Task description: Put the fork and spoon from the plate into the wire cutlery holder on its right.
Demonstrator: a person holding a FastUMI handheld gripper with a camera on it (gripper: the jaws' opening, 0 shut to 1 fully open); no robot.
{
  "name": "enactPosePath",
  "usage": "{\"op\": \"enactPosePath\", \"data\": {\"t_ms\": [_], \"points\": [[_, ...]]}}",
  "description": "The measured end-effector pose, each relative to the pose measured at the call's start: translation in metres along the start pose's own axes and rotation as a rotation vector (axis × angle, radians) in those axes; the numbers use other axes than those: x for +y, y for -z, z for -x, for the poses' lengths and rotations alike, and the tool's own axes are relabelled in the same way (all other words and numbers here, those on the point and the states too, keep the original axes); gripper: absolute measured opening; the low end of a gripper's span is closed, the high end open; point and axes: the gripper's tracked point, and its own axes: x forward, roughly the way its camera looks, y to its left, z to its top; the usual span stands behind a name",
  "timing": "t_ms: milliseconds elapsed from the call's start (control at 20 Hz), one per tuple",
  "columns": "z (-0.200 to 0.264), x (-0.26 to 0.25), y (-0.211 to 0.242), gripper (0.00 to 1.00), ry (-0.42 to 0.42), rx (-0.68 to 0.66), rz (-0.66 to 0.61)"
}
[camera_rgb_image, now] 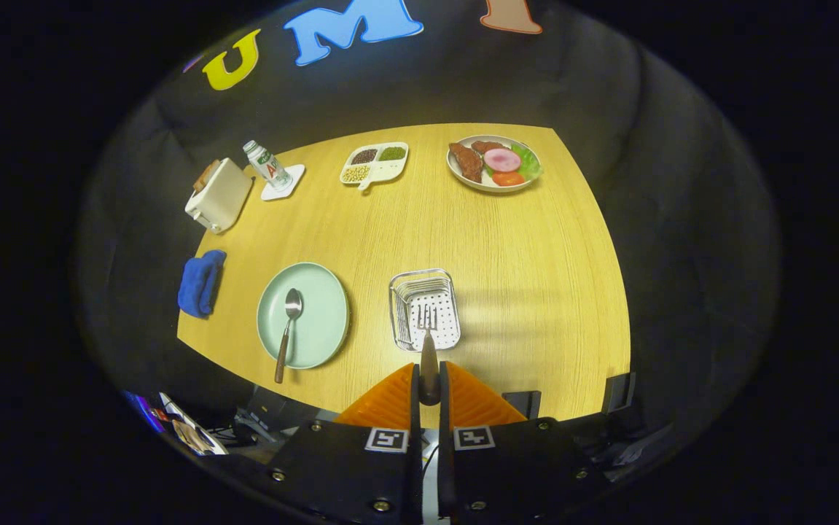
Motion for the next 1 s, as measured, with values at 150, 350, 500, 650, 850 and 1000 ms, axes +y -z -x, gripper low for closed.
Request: {"op": "enactPosePath", "data": {"t_ms": [150, 350, 500, 650, 850, 1000], "points": [[-0.015, 0.003, -0.003, 0.08, 0.015, 0.01, 0.011], [-0.026, -0.006, -0.012, 0.09, 0.092, -0.002, 0.088], [-0.028, -0.004, -0.016, 0.08, 0.09, -0.003, 0.089], [-0.023, -0.008, -0.019, 0.12, 0.107, -0.016, 0.089], [-0.007, -0.007, -0.03, 0.32, 0.108, -0.095, 0.084], [0.01, 0.005, -0.033, 0.37, 0.101, -0.145, 0.091]]}}
